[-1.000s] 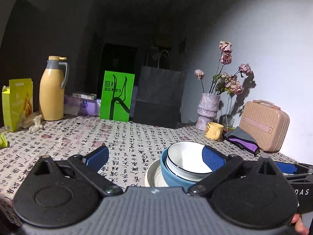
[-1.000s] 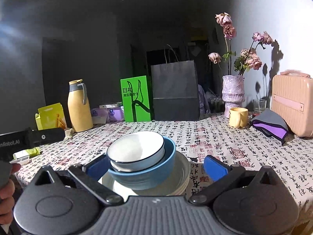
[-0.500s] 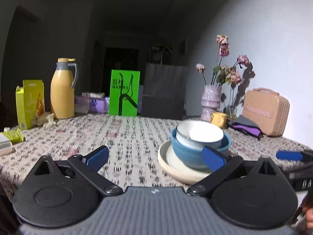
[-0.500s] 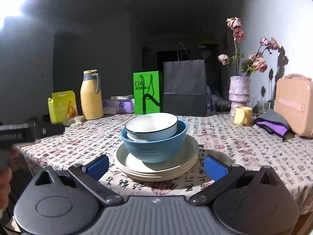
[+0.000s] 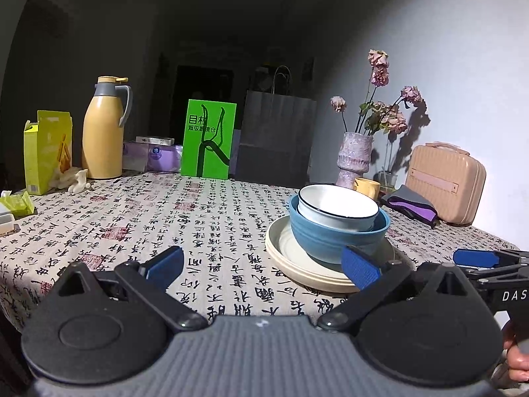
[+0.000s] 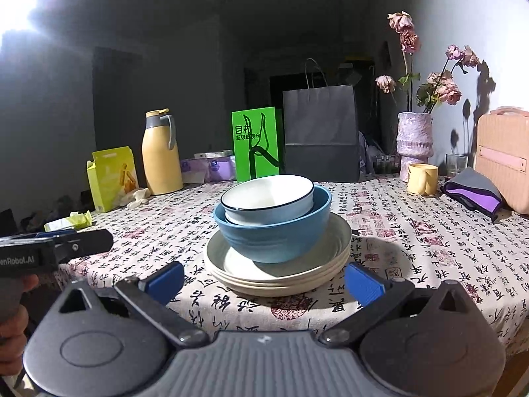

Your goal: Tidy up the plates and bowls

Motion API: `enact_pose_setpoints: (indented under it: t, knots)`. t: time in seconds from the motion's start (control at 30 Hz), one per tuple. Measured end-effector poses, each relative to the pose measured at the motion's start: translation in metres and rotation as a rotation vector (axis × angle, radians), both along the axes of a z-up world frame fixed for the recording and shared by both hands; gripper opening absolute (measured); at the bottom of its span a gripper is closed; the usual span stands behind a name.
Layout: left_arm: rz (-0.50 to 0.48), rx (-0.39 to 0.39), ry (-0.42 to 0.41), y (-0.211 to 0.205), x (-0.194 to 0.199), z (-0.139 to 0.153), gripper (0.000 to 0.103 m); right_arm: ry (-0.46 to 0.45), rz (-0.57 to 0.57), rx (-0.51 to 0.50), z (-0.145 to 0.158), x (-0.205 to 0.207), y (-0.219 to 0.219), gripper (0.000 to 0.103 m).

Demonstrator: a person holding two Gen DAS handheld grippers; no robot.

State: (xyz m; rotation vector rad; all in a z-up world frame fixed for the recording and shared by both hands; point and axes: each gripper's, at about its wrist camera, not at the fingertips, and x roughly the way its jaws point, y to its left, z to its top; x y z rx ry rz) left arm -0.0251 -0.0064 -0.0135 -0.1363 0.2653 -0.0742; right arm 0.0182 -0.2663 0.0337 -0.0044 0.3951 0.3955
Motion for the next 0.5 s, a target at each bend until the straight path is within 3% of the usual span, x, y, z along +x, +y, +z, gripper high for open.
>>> enact_pose_setpoints:
  t: [0.5]
  knots:
    - [0.003, -0.003, 0.007, 0.0001, 0.0011, -0.0001, 0.103, -0.003, -0.005, -0.031, -0.0004, 0.0006, 0.0052, 0.103]
